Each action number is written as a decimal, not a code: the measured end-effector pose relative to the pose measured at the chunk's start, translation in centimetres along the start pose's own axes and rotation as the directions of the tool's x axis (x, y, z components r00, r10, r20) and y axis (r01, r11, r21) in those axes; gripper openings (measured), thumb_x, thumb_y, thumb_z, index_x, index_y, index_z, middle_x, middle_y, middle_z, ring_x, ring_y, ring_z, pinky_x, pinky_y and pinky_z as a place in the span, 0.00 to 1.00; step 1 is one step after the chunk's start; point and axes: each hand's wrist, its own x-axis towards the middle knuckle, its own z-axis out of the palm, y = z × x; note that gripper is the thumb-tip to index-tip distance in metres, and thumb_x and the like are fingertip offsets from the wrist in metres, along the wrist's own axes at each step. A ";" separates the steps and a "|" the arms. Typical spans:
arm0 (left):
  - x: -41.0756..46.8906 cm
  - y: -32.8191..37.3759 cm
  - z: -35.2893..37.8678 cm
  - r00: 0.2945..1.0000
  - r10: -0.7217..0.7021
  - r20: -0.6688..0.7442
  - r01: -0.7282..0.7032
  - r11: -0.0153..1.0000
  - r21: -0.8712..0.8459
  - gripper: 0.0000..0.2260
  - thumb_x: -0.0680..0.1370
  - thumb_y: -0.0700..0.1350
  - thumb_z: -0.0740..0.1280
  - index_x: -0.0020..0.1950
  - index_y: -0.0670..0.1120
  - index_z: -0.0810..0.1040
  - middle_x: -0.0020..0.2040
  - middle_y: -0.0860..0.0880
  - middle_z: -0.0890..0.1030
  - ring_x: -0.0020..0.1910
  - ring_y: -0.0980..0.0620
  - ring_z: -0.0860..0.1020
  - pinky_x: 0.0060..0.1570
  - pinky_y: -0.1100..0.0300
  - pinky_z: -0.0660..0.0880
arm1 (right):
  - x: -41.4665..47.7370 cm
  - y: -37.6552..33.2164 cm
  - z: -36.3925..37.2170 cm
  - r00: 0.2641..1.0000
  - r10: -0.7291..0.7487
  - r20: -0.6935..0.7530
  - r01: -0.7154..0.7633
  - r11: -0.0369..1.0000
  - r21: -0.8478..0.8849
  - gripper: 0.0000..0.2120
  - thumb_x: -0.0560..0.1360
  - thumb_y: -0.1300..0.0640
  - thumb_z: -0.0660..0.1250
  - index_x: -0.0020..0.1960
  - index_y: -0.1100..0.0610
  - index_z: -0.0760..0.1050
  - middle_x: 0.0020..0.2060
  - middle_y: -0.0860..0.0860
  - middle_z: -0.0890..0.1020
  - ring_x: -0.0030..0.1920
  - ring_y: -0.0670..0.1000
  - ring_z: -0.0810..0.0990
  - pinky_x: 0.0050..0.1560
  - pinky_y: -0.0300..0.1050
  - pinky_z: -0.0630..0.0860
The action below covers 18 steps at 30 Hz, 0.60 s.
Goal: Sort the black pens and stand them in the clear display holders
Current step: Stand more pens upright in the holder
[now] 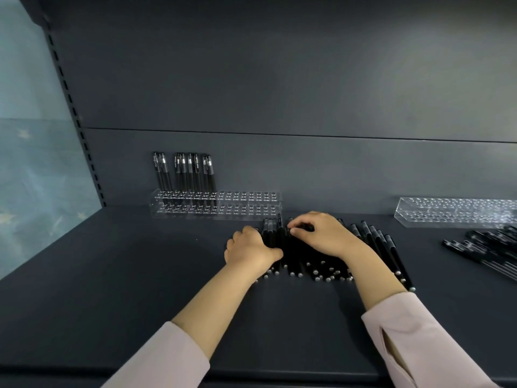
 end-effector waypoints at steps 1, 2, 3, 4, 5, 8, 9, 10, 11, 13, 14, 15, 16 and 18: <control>0.1 0.0 -0.2 1.000 -0.017 0.009 0.018 0.999 -0.045 0.32 0.72 0.52 0.73 0.71 0.44 0.66 0.67 0.45 0.71 0.67 0.43 0.70 0.65 0.50 0.71 | 0.1 0.1 0.0 1.000 0.003 -0.001 -0.003 1.000 -0.001 0.07 0.76 0.48 0.66 0.53 0.44 0.80 0.55 0.44 0.79 0.61 0.49 0.72 0.66 0.50 0.68; 0.2 0.0 -0.4 0.999 -0.033 0.022 0.034 0.995 -0.094 0.31 0.72 0.50 0.73 0.70 0.44 0.66 0.65 0.46 0.73 0.65 0.44 0.72 0.62 0.50 0.73 | 0.1 0.1 0.0 1.000 0.003 -0.004 -0.003 1.000 -0.003 0.07 0.77 0.48 0.66 0.53 0.44 0.80 0.55 0.44 0.79 0.61 0.49 0.72 0.66 0.50 0.68; 0.2 0.0 -0.7 0.998 -0.046 0.039 0.051 0.989 -0.135 0.29 0.72 0.48 0.74 0.69 0.44 0.67 0.63 0.46 0.75 0.62 0.44 0.74 0.60 0.50 0.75 | 0.1 0.1 0.1 1.000 -0.001 -0.008 0.001 1.000 -0.002 0.08 0.77 0.48 0.66 0.54 0.45 0.80 0.55 0.44 0.80 0.61 0.49 0.73 0.66 0.49 0.68; 0.3 0.0 -0.9 0.997 -0.053 0.052 0.061 0.985 -0.160 0.28 0.72 0.46 0.74 0.69 0.44 0.67 0.60 0.46 0.76 0.61 0.45 0.75 0.57 0.51 0.76 | 0.1 0.0 0.1 1.000 -0.009 -0.013 0.009 1.000 0.004 0.09 0.77 0.49 0.66 0.55 0.45 0.80 0.55 0.45 0.80 0.60 0.49 0.74 0.65 0.49 0.69; 0.3 0.0 -1.0 0.997 -0.057 0.059 0.066 0.983 -0.171 0.26 0.72 0.45 0.74 0.67 0.43 0.69 0.58 0.46 0.77 0.59 0.45 0.76 0.55 0.52 0.77 | 0.1 -0.1 0.1 1.000 -0.020 -0.020 0.021 1.000 0.015 0.10 0.77 0.49 0.65 0.57 0.46 0.80 0.55 0.45 0.81 0.60 0.49 0.75 0.65 0.48 0.69; 0.4 0.1 -1.4 0.996 -0.041 0.078 0.053 0.985 -0.163 0.13 0.74 0.42 0.72 0.51 0.45 0.69 0.43 0.49 0.75 0.51 0.47 0.78 0.49 0.54 0.77 | 0.0 -0.3 0.1 0.999 -0.039 -0.020 0.039 0.999 0.015 0.14 0.78 0.48 0.63 0.63 0.43 0.76 0.55 0.47 0.80 0.59 0.51 0.75 0.66 0.48 0.67; 0.4 0.2 -1.5 0.996 -0.034 0.082 0.047 0.987 -0.156 0.12 0.75 0.42 0.72 0.45 0.46 0.67 0.40 0.51 0.72 0.48 0.49 0.77 0.48 0.56 0.76 | -0.1 -0.3 0.2 0.999 -0.034 -0.006 0.034 0.999 -0.009 0.15 0.79 0.46 0.62 0.65 0.39 0.74 0.56 0.47 0.78 0.61 0.52 0.73 0.67 0.50 0.65; 0.4 0.2 -1.7 0.996 -0.023 0.091 0.037 0.988 -0.150 0.14 0.75 0.42 0.72 0.41 0.47 0.65 0.38 0.52 0.70 0.43 0.51 0.76 0.47 0.57 0.74 | -0.1 -0.3 0.3 1.000 -0.024 0.018 0.024 0.999 -0.041 0.16 0.79 0.44 0.61 0.65 0.35 0.71 0.59 0.47 0.76 0.63 0.54 0.70 0.69 0.53 0.63; 0.4 0.2 -1.9 0.995 -0.015 0.100 0.030 0.989 -0.146 0.16 0.75 0.42 0.72 0.38 0.48 0.63 0.38 0.52 0.70 0.39 0.54 0.74 0.45 0.58 0.72 | -0.2 -0.4 0.3 0.999 -0.011 0.046 0.015 0.997 -0.076 0.16 0.79 0.43 0.59 0.66 0.32 0.69 0.63 0.47 0.74 0.66 0.55 0.67 0.71 0.56 0.60; 0.5 0.2 -2.0 0.994 -0.001 0.106 0.014 0.993 -0.119 0.16 0.74 0.42 0.72 0.39 0.49 0.65 0.39 0.51 0.72 0.37 0.54 0.73 0.42 0.59 0.72 | -0.5 -0.8 0.3 0.996 0.006 0.094 0.008 0.989 -0.148 0.15 0.79 0.42 0.58 0.65 0.30 0.68 0.68 0.45 0.69 0.69 0.54 0.62 0.72 0.57 0.56; 0.5 0.2 -2.0 0.995 0.005 0.101 0.004 0.996 -0.093 0.14 0.74 0.43 0.73 0.40 0.48 0.67 0.40 0.51 0.74 0.38 0.53 0.75 0.40 0.60 0.72 | -0.7 -1.0 0.2 0.994 0.010 0.109 0.010 0.983 -0.181 0.15 0.80 0.42 0.58 0.65 0.31 0.69 0.69 0.44 0.67 0.69 0.54 0.61 0.73 0.56 0.55; 0.4 0.3 -2.0 0.996 0.013 0.094 -0.007 0.998 -0.065 0.11 0.74 0.43 0.72 0.42 0.47 0.70 0.40 0.50 0.75 0.39 0.51 0.76 0.37 0.60 0.72 | -0.8 -1.2 0.2 0.993 0.011 0.115 0.012 0.979 -0.202 0.15 0.79 0.42 0.58 0.66 0.32 0.69 0.69 0.44 0.66 0.69 0.54 0.60 0.72 0.56 0.55; 0.3 0.3 -2.0 0.996 0.025 0.081 -0.021 0.999 -0.046 0.09 0.73 0.42 0.72 0.46 0.46 0.72 0.41 0.49 0.77 0.39 0.51 0.77 0.33 0.61 0.72 | -0.9 -1.4 0.2 0.993 0.010 0.114 0.014 0.978 -0.209 0.15 0.79 0.41 0.59 0.65 0.32 0.69 0.69 0.43 0.66 0.69 0.53 0.60 0.72 0.55 0.55; 0.1 0.4 -1.8 0.997 0.046 0.068 -0.043 0.998 -0.046 0.13 0.73 0.41 0.72 0.54 0.43 0.73 0.45 0.47 0.79 0.38 0.50 0.78 0.28 0.60 0.70 | -1.0 -1.4 0.2 0.995 0.011 0.098 0.008 0.983 -0.186 0.15 0.77 0.39 0.61 0.64 0.33 0.71 0.68 0.43 0.67 0.69 0.53 0.61 0.72 0.56 0.56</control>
